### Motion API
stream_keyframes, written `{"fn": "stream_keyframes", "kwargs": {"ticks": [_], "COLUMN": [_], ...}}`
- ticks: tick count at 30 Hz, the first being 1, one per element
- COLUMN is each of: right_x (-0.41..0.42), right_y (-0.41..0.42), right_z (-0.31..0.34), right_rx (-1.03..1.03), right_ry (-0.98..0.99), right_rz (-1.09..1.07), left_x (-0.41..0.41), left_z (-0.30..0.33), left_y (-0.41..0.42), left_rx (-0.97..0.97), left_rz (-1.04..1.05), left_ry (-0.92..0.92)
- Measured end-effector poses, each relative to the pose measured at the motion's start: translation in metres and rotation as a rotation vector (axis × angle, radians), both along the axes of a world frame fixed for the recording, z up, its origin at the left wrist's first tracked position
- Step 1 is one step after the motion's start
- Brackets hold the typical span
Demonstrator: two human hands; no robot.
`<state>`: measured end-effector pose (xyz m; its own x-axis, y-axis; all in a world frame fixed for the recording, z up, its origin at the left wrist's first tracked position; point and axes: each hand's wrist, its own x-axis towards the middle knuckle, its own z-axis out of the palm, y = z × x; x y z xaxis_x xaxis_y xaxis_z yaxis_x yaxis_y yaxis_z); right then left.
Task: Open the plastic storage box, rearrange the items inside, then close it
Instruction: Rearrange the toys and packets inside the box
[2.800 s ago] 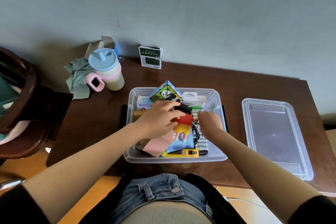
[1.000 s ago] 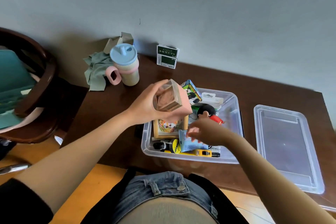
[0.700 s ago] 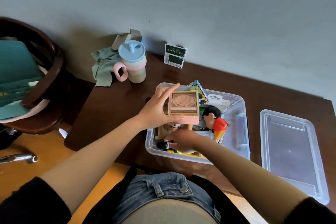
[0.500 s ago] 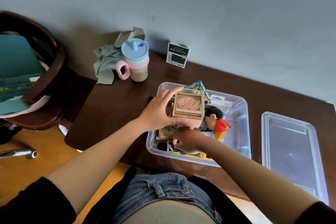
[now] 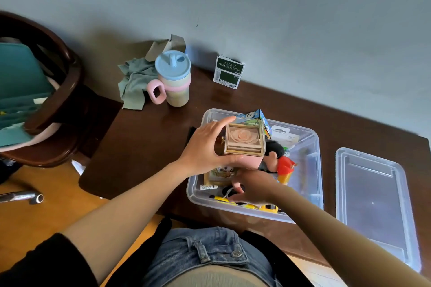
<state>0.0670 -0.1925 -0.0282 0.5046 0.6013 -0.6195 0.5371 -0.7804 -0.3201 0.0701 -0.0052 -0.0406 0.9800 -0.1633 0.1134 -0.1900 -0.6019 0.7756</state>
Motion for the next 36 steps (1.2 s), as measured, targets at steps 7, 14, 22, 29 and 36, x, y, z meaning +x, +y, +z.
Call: {"fn": "stream_keyframes", "kwargs": {"ticks": [7, 14, 22, 29, 36], "right_x": [0.015, 0.009, -0.008, -0.003, -0.005], "right_y": [-0.032, -0.027, 0.032, 0.079, 0.081], "right_z": [0.024, 0.036, -0.008, -0.035, -0.04], "right_rx": [-0.051, -0.102, -0.03, -0.213, -0.062], "right_ry": [0.145, -0.035, 0.085, -0.207, -0.217], "right_rz": [-0.173, -0.157, 0.082, 0.503, 0.53], "left_x": [0.004, 0.007, 0.01, 0.013, 0.014], "left_z": [0.005, 0.005, 0.008, 0.019, 0.022], "left_y": [0.0, 0.0, 0.001, 0.002, 0.002], "left_rx": [-0.07, -0.039, -0.019, -0.046, -0.061], "left_rz": [0.064, 0.064, 0.061, 0.015, 0.01], "left_ry": [0.089, 0.107, 0.162, 0.252, 0.292]}}
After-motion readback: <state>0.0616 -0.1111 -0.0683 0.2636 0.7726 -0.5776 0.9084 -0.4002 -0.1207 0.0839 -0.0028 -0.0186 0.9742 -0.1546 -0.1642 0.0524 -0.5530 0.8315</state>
